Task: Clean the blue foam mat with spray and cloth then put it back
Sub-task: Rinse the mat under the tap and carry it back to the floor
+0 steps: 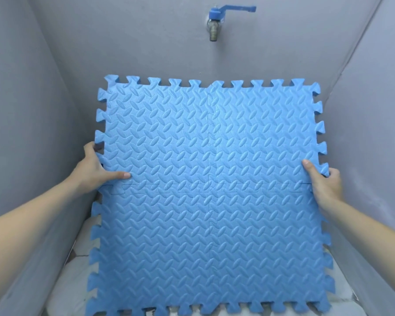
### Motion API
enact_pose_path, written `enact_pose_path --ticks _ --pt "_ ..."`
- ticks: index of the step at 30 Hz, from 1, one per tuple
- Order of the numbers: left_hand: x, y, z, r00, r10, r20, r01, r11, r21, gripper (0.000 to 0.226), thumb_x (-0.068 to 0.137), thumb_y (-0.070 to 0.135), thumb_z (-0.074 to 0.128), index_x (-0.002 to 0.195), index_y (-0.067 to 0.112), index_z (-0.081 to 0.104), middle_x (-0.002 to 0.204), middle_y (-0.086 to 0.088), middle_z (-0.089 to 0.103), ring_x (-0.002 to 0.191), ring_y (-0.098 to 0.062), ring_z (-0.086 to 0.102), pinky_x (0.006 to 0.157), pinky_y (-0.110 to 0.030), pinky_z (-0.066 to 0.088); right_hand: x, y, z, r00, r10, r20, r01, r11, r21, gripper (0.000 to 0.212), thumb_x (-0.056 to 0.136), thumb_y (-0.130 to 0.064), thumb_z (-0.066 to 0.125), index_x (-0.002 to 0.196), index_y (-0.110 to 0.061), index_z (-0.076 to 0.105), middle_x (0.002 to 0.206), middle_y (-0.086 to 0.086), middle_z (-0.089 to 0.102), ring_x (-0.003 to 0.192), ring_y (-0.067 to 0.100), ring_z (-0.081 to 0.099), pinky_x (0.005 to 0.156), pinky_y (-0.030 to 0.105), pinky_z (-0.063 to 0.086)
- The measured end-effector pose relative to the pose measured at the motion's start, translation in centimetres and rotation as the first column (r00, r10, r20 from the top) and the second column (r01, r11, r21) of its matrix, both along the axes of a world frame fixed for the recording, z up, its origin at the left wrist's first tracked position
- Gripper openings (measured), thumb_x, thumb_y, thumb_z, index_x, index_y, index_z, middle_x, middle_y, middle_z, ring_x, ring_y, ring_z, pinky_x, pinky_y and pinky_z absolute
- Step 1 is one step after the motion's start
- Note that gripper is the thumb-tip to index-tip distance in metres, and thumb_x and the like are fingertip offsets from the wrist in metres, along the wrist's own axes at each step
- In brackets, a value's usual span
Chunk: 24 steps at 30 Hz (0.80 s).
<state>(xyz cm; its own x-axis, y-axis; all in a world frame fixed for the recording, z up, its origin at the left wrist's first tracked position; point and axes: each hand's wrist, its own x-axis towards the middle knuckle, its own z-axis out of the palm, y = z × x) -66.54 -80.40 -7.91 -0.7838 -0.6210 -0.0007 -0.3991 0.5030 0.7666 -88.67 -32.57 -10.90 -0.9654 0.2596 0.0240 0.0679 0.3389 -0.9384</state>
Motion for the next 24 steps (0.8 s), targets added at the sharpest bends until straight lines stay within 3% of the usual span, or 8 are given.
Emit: enact_pose_path --ticks 7,10,13,15,18,20,22,24 --pt "1.6 1.1 1.2 0.997 0.074 -0.017 -0.075 0.997 -0.005 0.119 0.056 0.042 0.088 0.145 0.016 0.014 0.139 -0.003 0.048 0.124 -0.026 0.05 0.095 -0.038 0.042 1.5 -0.6 1.3 0.998 0.009 -0.061 -0.006 0.999 0.051 0.065 0.074 -0.063 0.071 0.114 -0.018 0.046 0.102 -0.005 0.058 0.092 0.019 0.058 0.075 0.034 0.043" --pt "3.6 2.5 0.9 0.992 0.125 -0.034 -0.127 0.991 -0.044 0.11 0.053 0.051 0.083 0.136 0.008 0.025 0.113 -0.002 0.059 0.103 -0.024 0.058 0.076 -0.035 0.046 2.9 -0.1 1.4 0.994 -0.031 -0.101 0.037 0.998 0.052 0.061 0.077 -0.06 0.072 0.114 -0.019 0.044 0.105 -0.003 0.057 0.096 0.021 0.056 0.082 0.037 0.041" --pt "5.0 3.2 1.4 0.988 0.135 -0.072 -0.143 0.983 -0.12 0.101 0.053 0.057 0.081 0.127 0.012 0.03 0.089 0.008 0.058 0.087 -0.023 0.061 0.063 -0.036 0.045 4.0 0.2 2.1 0.983 -0.06 -0.176 0.07 0.996 0.049 0.057 0.082 -0.05 0.072 0.116 -0.013 0.045 0.104 -0.001 0.055 0.095 0.022 0.053 0.082 0.036 0.039" --pt "5.1 3.3 1.9 0.983 0.145 -0.113 -0.16 0.976 -0.145 0.096 0.056 0.055 0.081 0.126 0.016 0.029 0.088 0.006 0.059 0.086 -0.023 0.059 0.066 -0.04 0.046 4.2 0.3 3.0 0.969 -0.073 -0.235 0.087 0.995 0.051 0.058 0.085 -0.046 0.071 0.118 -0.007 0.045 0.103 0.0 0.054 0.095 0.021 0.052 0.082 0.034 0.038" --pt "4.7 3.4 2.6 0.97 0.142 -0.199 -0.164 0.981 -0.1 0.095 0.059 0.05 0.082 0.13 0.021 0.027 0.105 0.001 0.058 0.095 -0.019 0.053 0.079 -0.039 0.044 3.8 0.0 4.2 0.946 -0.096 -0.31 0.114 0.993 0.039 0.069 0.08 -0.053 0.069 0.122 -0.005 0.044 0.104 0.0 0.053 0.093 0.018 0.049 0.082 0.03 0.036" --pt "4.1 3.4 3.3 0.951 0.144 -0.275 -0.161 0.986 -0.042 0.089 0.061 0.05 0.082 0.129 0.034 0.027 0.111 0.003 0.057 0.1 -0.016 0.052 0.086 -0.036 0.043 3.5 -0.5 5.1 0.93 -0.084 -0.357 0.111 0.992 0.056 0.073 0.078 -0.056 0.063 0.126 -0.006 0.042 0.107 0.0 0.051 0.094 0.017 0.048 0.082 0.028 0.034" --pt "3.5 3.5 3.8 0.927 0.163 -0.337 -0.169 0.986 0.012 0.087 0.064 0.05 0.081 0.131 0.046 0.025 0.118 0.004 0.057 0.105 -0.015 0.053 0.092 -0.035 0.043 3.2 -1.3 5.8 0.91 -0.053 -0.411 0.088 0.994 0.066 0.07 0.084 -0.05 0.064 0.135 -0.009 0.038 0.116 -0.002 0.049 0.096 0.015 0.047 0.082 0.023 0.032" --pt "2.9 3.4 3.9 0.919 0.17 -0.355 -0.17 0.985 0.033 0.098 0.069 0.049 0.079 0.143 0.045 0.016 0.134 0.004 0.053 0.119 -0.018 0.051 0.101 -0.037 0.039 2.9 -2.1 5.9 0.892 -0.035 -0.452 0.07 0.996 0.062 0.067 0.09 -0.04 0.065 0.143 -0.012 0.034 0.128 0.0 0.051 0.105 0.014 0.05 0.088 0.019 0.032"
